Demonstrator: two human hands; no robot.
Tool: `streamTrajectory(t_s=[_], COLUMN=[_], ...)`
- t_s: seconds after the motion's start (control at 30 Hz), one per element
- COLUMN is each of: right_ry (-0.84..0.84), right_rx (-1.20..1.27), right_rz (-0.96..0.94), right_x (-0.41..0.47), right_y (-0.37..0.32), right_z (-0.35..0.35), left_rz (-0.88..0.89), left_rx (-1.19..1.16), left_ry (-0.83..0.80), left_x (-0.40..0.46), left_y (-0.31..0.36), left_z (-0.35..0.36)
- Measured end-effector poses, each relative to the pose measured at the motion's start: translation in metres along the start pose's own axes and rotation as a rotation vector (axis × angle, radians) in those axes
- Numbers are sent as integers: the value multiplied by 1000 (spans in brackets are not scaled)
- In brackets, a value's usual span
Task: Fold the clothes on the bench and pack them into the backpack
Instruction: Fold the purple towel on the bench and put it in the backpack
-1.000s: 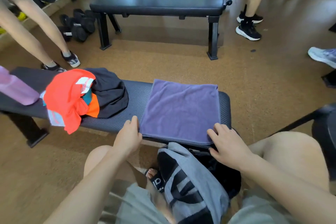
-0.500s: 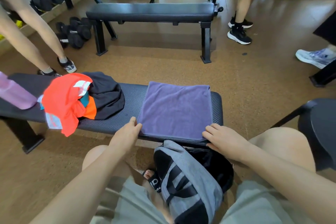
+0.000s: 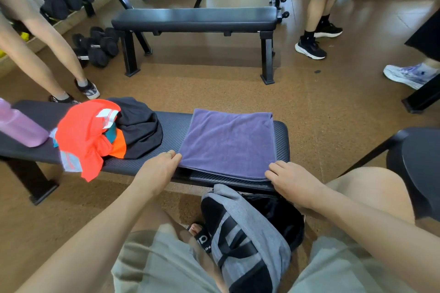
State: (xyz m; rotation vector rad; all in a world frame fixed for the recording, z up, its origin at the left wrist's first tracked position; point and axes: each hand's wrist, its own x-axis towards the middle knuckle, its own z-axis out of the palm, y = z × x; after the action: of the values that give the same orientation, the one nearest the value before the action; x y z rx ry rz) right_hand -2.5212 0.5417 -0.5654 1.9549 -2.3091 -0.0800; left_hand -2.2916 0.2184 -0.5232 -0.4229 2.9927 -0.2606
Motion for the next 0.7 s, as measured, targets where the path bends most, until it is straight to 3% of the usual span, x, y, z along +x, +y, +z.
streamTrajectory(t_s=[0.2,0.33,0.4,0.5,0.6,0.7], right_ry=[-101,-13,-13,-74,-170,-155], right_rx=[363,528,592,630,689,801], right_rz=[278,592,698,711,688,696], right_x=[36,76,97,124,140,147], right_y=[19,66,92,124,142,147], right_z=[-37,-32,-24,-12,-5,9], left_rz=[-35,-5,58,140,180,174], left_rx=[72,-93,-269,-378,-291,-235], left_ry=[-238,-65,-78,-216,-319,-328], left_x=[3,35,60,93,107,109], left_y=[21,44,65,99,117,118], left_z=[-6,-21,-26,-24,-9,2])
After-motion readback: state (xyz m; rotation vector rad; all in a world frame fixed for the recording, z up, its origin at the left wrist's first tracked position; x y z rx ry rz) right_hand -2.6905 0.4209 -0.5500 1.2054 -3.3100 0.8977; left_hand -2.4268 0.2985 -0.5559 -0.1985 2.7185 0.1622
